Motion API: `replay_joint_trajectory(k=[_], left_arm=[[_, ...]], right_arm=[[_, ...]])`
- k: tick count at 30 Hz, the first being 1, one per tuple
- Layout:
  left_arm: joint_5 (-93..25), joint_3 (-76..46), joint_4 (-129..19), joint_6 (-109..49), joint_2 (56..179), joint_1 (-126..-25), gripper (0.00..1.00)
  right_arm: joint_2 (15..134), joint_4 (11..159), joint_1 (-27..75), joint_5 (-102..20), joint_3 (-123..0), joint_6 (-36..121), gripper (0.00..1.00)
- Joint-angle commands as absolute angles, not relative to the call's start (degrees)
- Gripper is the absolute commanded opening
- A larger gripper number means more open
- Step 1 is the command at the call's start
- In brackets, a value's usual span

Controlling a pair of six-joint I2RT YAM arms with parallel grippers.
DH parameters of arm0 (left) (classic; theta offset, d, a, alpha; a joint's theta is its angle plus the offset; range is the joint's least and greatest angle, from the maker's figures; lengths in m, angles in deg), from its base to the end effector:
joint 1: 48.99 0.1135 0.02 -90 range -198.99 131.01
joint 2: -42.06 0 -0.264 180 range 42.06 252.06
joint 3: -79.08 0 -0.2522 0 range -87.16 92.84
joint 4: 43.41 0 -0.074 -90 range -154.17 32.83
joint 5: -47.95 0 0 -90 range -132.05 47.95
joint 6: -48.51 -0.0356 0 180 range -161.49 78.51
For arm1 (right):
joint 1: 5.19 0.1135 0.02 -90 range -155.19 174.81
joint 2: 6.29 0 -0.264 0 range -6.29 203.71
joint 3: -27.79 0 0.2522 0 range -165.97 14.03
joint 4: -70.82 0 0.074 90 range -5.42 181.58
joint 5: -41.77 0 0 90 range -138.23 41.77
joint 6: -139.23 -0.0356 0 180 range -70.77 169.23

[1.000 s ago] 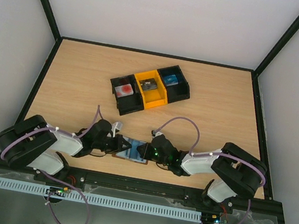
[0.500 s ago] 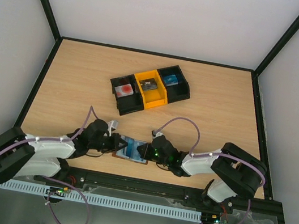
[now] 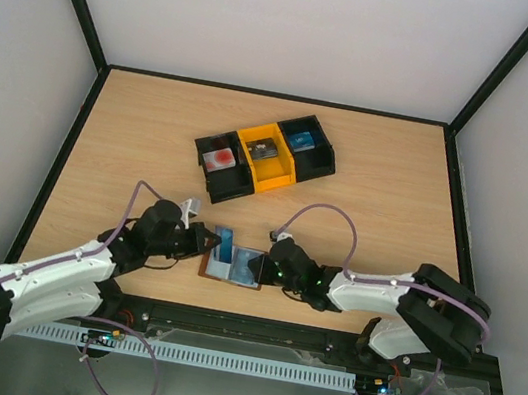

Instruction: Take the credit cards out of the card holder

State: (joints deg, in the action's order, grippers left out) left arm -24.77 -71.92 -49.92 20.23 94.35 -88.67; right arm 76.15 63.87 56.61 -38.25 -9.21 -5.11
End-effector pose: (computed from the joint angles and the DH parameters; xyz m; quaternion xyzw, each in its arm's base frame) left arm 0.1348 -0.1255 0.1690 -0.0895 0.8540 -0.4660 0.2135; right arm 0.1116 0.2211 0.1276 -0.0961 0.8929 0.4088 0.1625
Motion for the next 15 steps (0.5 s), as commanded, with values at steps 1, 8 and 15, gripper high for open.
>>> replay_joint_trajectory(k=[1,8,15], left_arm=[[-24.7,-69.0,-55.8,19.2,90.1,-88.0,0.03],[-18.4,-68.3,-54.4,21.4,87.9,-87.7,0.03],[-13.9,-67.1,-55.0,23.2,85.8,-87.5,0.03]], right_arm=[[70.1,72.1,57.2,-43.0,-11.9,2.8,0.16],[58.8,64.7,64.2,-52.0,-8.0,19.7,0.15],[49.1,53.1,72.9,-57.5,0.0,44.9,0.19]])
